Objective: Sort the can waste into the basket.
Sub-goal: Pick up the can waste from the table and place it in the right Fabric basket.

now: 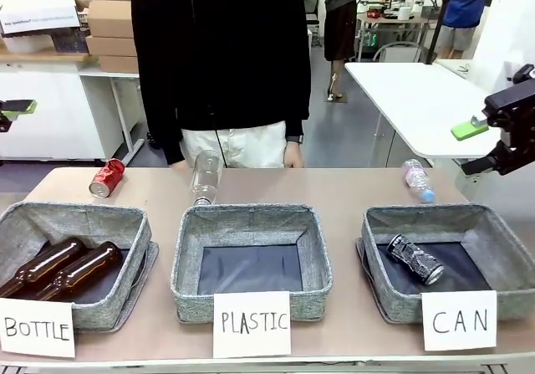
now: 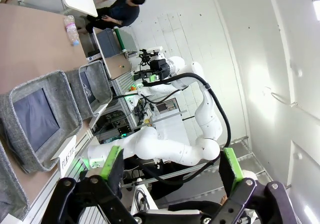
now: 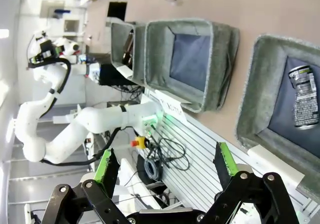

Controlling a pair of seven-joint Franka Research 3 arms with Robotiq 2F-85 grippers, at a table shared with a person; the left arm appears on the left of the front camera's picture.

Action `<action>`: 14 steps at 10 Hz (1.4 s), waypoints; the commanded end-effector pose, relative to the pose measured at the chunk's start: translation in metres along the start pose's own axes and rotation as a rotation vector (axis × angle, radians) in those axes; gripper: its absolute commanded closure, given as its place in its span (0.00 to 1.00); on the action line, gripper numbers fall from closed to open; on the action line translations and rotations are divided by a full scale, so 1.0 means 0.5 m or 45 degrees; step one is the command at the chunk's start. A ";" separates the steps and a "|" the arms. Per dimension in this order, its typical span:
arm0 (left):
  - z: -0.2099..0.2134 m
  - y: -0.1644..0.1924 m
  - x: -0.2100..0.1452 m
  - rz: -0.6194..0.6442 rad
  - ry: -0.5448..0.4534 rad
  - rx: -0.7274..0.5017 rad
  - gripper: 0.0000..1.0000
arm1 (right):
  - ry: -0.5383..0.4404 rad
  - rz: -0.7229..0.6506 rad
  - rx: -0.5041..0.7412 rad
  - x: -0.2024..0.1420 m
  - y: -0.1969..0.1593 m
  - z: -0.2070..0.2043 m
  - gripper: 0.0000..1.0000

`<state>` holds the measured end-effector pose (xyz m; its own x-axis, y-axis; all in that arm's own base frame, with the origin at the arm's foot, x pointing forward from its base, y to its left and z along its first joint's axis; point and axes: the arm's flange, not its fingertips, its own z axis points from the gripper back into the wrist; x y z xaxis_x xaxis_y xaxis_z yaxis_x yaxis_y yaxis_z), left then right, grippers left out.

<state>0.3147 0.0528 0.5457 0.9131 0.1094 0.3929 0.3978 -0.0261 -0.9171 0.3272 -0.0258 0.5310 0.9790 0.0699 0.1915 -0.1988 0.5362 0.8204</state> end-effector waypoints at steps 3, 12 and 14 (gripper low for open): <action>-0.003 -0.004 0.000 -0.027 -0.005 -0.025 0.00 | 0.002 0.037 -0.008 0.000 -0.002 0.007 0.00; -0.055 -0.003 0.115 -0.266 0.158 0.687 0.00 | 0.002 0.037 -0.008 0.000 -0.002 0.007 0.00; -0.084 0.046 0.227 -0.311 0.132 1.394 0.00 | 0.002 0.037 -0.008 0.000 -0.002 0.007 0.00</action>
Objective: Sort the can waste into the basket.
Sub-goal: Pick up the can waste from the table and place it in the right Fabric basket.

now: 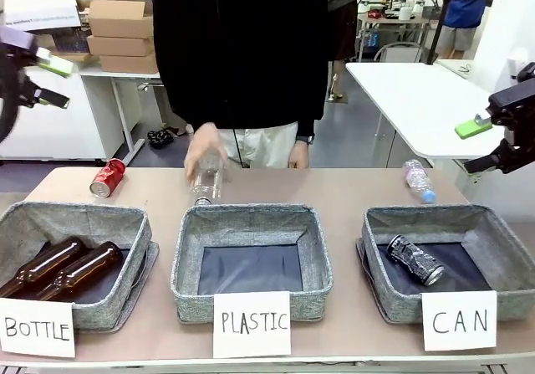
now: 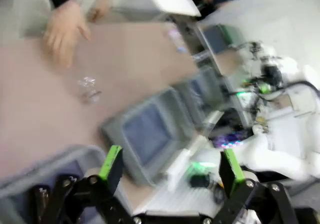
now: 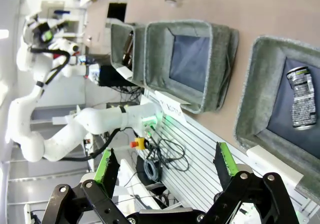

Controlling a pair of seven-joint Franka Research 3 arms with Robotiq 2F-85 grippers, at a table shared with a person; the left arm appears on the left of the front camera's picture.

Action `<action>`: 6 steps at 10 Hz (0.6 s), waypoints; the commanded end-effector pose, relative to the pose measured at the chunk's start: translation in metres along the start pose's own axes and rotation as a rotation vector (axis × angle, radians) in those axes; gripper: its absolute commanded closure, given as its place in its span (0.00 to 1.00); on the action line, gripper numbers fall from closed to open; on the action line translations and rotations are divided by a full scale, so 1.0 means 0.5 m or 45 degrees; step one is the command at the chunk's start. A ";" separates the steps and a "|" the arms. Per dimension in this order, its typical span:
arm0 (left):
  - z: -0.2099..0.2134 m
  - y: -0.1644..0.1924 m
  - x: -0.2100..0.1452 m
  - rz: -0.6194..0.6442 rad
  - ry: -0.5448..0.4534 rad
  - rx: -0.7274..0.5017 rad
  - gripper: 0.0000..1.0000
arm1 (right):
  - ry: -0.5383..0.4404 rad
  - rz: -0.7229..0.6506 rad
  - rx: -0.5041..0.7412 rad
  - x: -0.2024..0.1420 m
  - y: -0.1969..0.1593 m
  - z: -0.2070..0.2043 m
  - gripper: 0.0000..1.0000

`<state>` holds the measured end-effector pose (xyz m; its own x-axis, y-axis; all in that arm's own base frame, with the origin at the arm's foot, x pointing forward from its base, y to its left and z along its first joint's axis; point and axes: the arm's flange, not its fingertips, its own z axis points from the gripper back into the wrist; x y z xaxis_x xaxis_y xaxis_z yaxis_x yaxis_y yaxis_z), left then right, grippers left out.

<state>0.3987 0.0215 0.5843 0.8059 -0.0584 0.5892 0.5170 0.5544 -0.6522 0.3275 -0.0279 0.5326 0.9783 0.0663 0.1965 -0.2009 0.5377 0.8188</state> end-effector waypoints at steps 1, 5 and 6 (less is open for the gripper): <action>-0.045 0.077 0.058 0.067 0.189 0.806 0.00 | 0.009 0.034 -0.005 -0.001 -0.002 0.002 0.00; -0.023 0.034 0.045 -0.052 0.023 0.210 0.00 | 0.009 0.034 -0.005 -0.001 -0.002 0.002 0.00; -0.023 0.034 0.045 -0.052 0.023 0.210 0.00 | 0.009 0.034 -0.005 -0.001 -0.002 0.002 0.00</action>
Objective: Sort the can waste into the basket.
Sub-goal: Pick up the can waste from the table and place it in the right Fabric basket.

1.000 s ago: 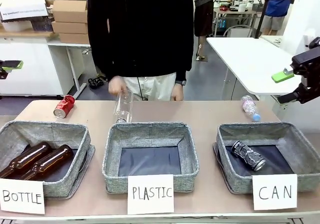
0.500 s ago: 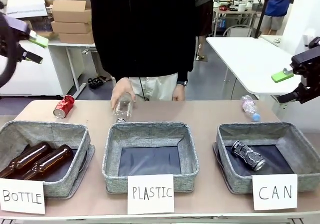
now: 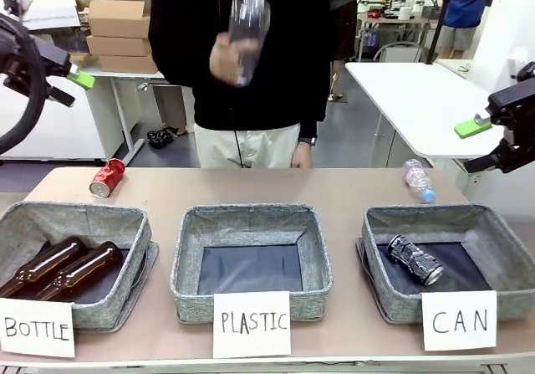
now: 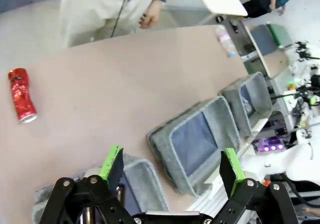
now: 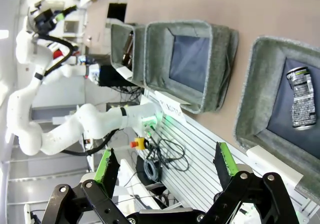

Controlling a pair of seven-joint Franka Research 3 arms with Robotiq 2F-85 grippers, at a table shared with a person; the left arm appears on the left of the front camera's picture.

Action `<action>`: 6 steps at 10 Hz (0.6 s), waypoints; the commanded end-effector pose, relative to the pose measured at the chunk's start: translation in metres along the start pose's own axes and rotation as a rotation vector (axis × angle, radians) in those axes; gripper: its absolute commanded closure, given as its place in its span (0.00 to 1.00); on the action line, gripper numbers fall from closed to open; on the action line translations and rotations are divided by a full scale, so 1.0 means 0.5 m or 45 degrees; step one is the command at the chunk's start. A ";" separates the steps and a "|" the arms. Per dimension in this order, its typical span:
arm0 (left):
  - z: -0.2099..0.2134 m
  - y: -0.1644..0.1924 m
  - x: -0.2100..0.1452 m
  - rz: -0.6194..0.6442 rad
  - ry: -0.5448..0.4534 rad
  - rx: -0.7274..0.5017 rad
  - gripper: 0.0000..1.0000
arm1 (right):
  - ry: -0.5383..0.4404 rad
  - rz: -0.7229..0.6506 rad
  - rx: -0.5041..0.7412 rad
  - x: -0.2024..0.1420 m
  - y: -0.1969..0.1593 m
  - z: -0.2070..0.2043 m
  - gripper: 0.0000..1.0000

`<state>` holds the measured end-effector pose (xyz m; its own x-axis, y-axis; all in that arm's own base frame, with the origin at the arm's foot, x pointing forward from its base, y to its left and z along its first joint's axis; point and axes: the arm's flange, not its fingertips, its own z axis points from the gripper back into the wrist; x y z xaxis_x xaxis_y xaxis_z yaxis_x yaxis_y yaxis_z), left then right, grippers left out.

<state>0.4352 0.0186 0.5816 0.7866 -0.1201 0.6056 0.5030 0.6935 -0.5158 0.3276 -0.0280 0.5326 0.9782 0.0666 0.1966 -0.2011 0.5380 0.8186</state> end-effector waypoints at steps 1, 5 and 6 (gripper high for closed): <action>-0.012 0.014 0.008 0.003 -0.001 0.045 0.00 | 0.009 0.034 -0.004 -0.001 -0.002 0.002 0.00; -0.167 0.277 0.160 0.372 0.229 0.517 0.00 | 0.009 0.034 -0.004 -0.001 -0.002 0.002 0.00; -0.208 0.310 0.176 0.391 0.245 0.585 0.00 | 0.009 0.034 -0.004 -0.001 -0.002 0.002 0.00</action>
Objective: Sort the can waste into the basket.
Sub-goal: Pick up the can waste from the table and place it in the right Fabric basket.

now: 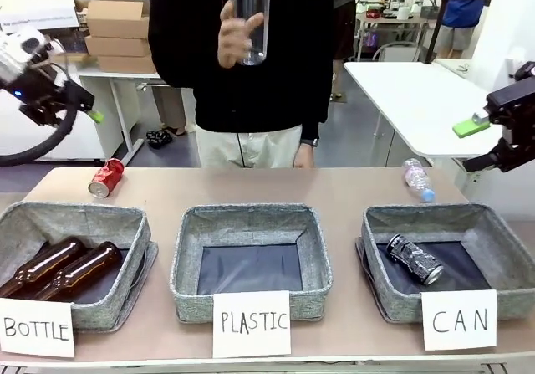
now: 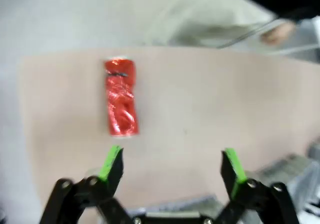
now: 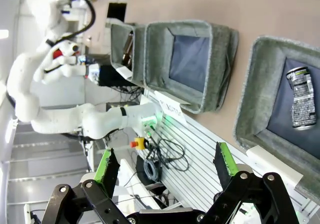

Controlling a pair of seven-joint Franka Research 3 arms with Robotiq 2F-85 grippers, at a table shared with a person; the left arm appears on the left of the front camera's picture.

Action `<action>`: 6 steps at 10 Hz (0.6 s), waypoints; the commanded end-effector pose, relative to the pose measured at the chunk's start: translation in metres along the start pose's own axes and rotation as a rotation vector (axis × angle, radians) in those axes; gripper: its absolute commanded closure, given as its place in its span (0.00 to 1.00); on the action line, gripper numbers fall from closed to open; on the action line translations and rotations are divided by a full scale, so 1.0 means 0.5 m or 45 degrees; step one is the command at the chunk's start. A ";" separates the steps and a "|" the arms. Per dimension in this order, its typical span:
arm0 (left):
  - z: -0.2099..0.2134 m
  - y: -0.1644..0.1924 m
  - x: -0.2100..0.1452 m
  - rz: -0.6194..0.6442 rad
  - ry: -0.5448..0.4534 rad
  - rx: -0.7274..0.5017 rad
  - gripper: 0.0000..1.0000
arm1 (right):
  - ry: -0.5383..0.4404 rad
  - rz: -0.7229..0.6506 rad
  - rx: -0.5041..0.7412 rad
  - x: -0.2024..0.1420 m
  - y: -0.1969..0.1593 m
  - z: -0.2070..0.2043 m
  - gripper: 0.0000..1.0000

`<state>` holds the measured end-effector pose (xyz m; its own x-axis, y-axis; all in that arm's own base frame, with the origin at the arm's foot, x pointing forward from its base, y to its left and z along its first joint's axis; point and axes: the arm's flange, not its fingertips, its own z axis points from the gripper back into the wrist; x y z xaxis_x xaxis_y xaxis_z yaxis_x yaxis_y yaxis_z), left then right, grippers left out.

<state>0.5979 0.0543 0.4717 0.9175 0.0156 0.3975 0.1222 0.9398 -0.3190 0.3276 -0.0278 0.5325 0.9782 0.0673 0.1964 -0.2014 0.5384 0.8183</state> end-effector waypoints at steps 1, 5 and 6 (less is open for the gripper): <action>-0.037 -0.022 0.074 0.062 0.107 0.061 0.00 | 0.008 0.033 -0.004 -0.001 -0.002 0.003 0.00; -0.201 0.051 0.067 0.139 0.242 0.143 0.00 | 0.008 0.033 -0.004 -0.001 -0.002 0.003 0.00; -0.229 0.062 0.053 0.154 0.270 0.174 0.00 | 0.008 0.033 -0.004 -0.001 -0.002 0.003 0.00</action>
<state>0.6659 0.0454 0.3715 0.9765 0.0535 0.2090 0.0015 0.9670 -0.2546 0.3276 -0.0279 0.5326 0.9781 0.0672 0.1968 -0.2016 0.5385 0.8182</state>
